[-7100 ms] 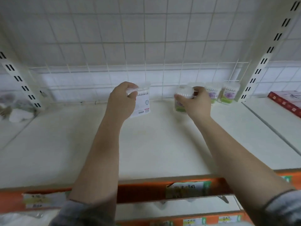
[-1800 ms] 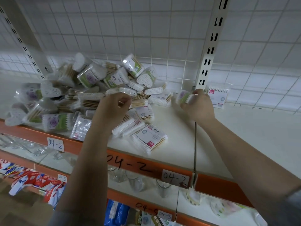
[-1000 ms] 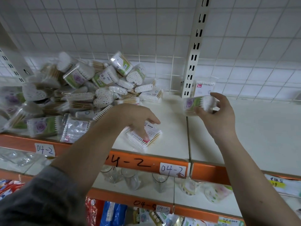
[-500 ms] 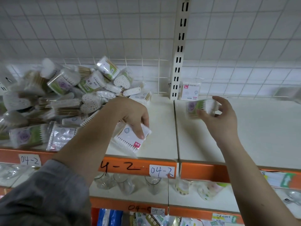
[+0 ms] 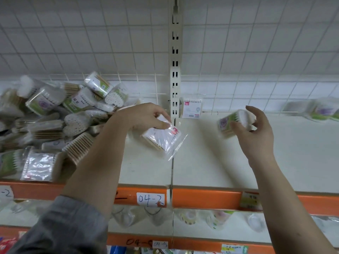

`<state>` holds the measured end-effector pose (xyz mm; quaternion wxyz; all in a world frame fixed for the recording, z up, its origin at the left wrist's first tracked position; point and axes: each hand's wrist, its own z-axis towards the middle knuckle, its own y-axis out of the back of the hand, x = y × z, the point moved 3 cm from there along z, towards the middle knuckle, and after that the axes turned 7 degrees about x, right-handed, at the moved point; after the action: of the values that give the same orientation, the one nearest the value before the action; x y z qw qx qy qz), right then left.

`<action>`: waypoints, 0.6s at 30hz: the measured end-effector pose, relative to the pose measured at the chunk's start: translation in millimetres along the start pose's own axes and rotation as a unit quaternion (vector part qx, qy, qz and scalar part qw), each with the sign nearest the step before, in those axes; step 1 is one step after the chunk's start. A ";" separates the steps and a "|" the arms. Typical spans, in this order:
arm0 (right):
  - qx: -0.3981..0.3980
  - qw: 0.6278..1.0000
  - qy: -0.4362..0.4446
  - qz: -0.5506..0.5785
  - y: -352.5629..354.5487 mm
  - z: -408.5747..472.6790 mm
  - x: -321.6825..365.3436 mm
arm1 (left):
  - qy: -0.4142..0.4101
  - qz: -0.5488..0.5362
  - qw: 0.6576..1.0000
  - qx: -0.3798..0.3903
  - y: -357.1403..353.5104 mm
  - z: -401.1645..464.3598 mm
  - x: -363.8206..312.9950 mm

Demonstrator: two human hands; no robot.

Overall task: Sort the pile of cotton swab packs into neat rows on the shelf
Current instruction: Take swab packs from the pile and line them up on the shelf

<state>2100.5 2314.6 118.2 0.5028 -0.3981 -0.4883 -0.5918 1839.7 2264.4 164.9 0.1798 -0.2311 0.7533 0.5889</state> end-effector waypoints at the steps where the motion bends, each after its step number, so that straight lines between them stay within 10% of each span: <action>1: 0.000 1.000 -0.001 0.000 6.2 3.4 -1.5 | 0.012 -0.027 0.999 -0.023 -2.3 3.7 0.2; 18: 0.044 0.998 -0.016 -0.031 87.7 52.2 -31.4 | 0.049 -0.312 0.908 -0.276 -65.1 72.7 -43.7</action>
<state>2191.3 2370.6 114.3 0.4934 -0.3697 -0.5339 -0.5787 1912.3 2327.9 118.8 0.2463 -0.5237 0.4580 0.6748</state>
